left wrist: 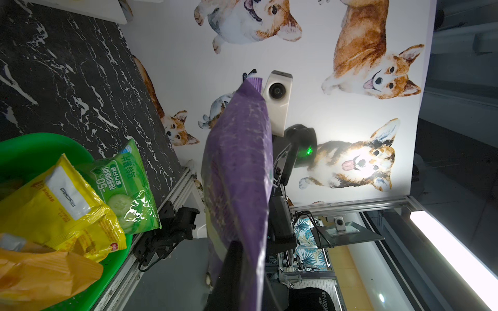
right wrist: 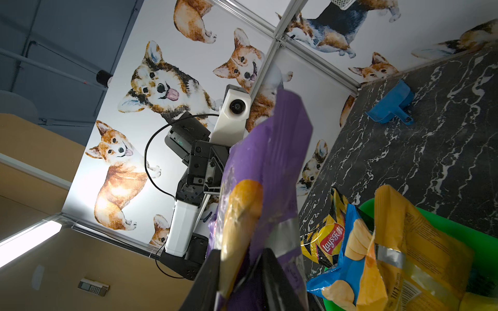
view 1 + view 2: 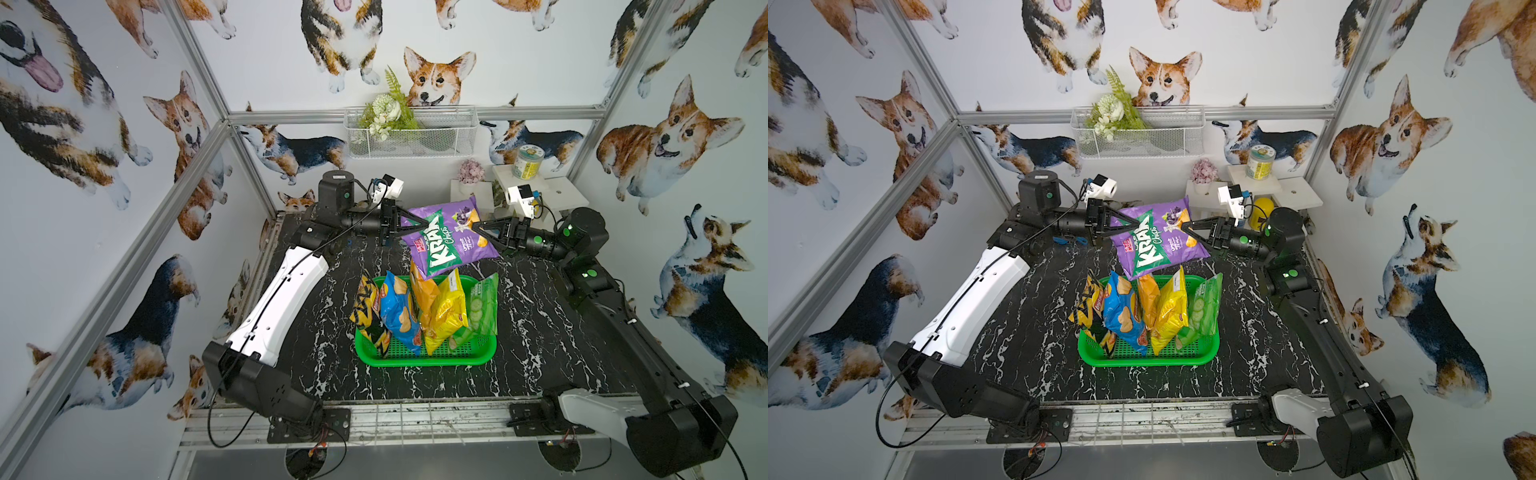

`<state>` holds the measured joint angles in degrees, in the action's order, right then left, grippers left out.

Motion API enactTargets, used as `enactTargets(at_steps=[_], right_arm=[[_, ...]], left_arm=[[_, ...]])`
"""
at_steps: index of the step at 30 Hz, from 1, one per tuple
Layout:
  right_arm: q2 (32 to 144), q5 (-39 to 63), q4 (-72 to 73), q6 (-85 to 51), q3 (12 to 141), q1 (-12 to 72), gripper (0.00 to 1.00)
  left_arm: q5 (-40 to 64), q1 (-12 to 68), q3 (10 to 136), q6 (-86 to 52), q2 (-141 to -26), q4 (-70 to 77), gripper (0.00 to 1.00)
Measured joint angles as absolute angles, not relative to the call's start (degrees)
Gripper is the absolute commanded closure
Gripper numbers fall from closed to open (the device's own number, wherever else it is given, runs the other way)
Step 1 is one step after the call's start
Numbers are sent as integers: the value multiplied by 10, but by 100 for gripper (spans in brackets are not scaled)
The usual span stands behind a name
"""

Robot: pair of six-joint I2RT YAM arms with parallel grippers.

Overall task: Put the potato chips into the basket
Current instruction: Pick up the potato chip from the center of the board.

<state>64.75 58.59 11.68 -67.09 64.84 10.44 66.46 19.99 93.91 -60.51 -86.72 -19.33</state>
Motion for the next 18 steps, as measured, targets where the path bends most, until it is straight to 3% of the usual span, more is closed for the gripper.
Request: enactTargets(at_steps=[8,12,18], right_arm=[[650,579,-4,-614,710,92,100],[672,549,-121,-552,782,70,100],[728,448,-355,-432,941,56,100]], left_arm=[[637,199,962,-553,-893,-252,53],[601,199,998,-523,-917,-289,43],[460,210,1161,-414,-981,-432,41]])
